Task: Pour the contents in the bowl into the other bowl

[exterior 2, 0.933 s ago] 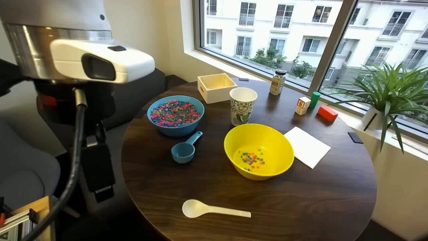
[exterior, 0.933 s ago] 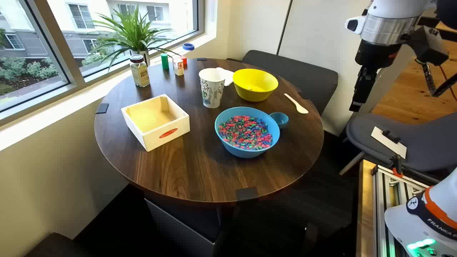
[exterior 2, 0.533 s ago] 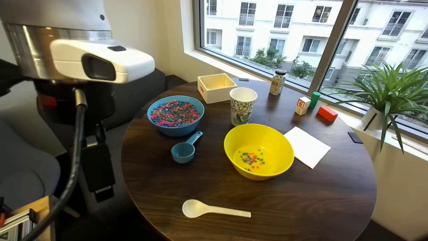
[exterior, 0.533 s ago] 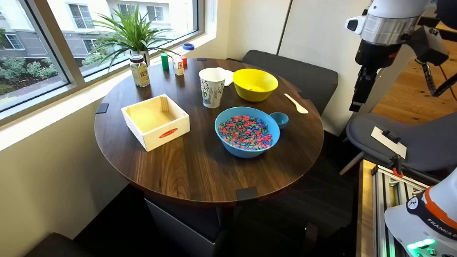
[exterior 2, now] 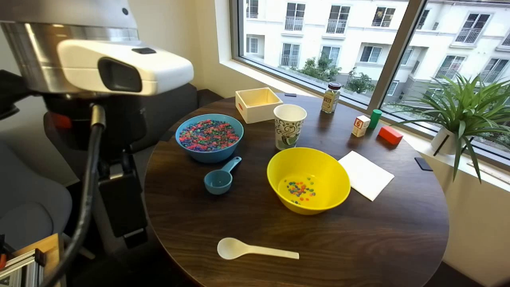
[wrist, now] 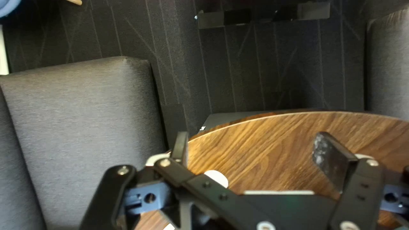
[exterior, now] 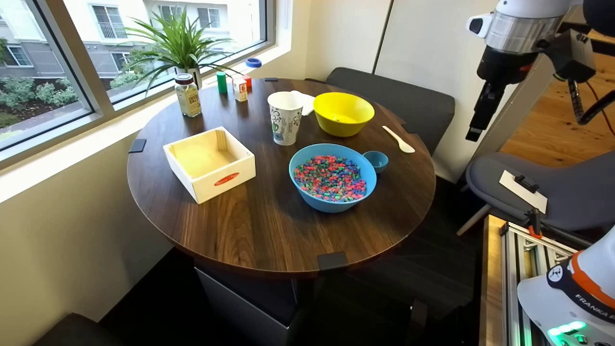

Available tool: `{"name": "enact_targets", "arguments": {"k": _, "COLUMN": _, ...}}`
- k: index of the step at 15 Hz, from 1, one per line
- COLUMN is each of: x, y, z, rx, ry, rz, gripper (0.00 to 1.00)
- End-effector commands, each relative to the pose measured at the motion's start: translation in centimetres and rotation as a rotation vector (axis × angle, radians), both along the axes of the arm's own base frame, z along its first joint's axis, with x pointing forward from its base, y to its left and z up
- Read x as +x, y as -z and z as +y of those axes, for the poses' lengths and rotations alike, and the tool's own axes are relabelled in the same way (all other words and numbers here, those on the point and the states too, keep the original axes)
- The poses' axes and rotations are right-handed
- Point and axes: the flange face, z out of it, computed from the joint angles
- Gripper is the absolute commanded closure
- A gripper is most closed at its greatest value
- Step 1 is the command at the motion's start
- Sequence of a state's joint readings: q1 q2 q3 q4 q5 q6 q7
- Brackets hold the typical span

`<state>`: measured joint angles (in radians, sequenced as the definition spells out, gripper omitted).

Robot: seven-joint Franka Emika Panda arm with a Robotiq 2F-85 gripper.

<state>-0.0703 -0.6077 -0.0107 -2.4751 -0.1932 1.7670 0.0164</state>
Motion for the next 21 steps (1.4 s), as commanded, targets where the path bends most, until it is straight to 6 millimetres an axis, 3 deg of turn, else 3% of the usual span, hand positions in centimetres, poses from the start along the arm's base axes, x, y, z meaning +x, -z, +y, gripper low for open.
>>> {"name": "enact_targets", "arguments": {"k": 1, "x": 1.9, "y": -2.0, "z": -4.8, "rx": -0.073, "ry": 0.071, "rz": -0.123, "gripper": 0.0}}
{"name": "enact_targets", "arguments": {"k": 4, "x": 4.6, "y": -3.3, "z": -7.4, "rx": -0.103, "ry": 0.093, "rz": -0.262, "gripper": 0.0}}
{"name": "enact_targets", "arguments": {"k": 9, "x": 10.4, "y": -2.8, "z": -6.7, "rx": -0.118, "ry": 0.086, "rz": -0.395, "gripper": 0.0}}
{"name": "enact_targets", "arguments": {"k": 10, "x": 7.7, "y": -3.7, "z": -7.3, "rx": -0.092, "ry": 0.079, "rz": -0.389, "gripper": 0.0}}
{"name": "enact_targets", "arguments": {"k": 12, "x": 8.6, "y": -3.2, "z": -7.2, "rx": -0.093, "ry": 0.077, "rz": -0.383, "gripper": 0.0}}
{"name": "enact_targets", "arguments": {"k": 20, "x": 8.2, "y": -3.8, "z": -7.4, "rx": -0.094, "ry": 0.082, "rz": -0.398, "gripper": 0.0}}
{"name": "enact_targets", "arguments": {"k": 21, "x": 9.5, "y": -3.4, "z": -8.5, "rx": -0.1, "ry": 0.096, "rz": -0.444, "gripper": 0.0}}
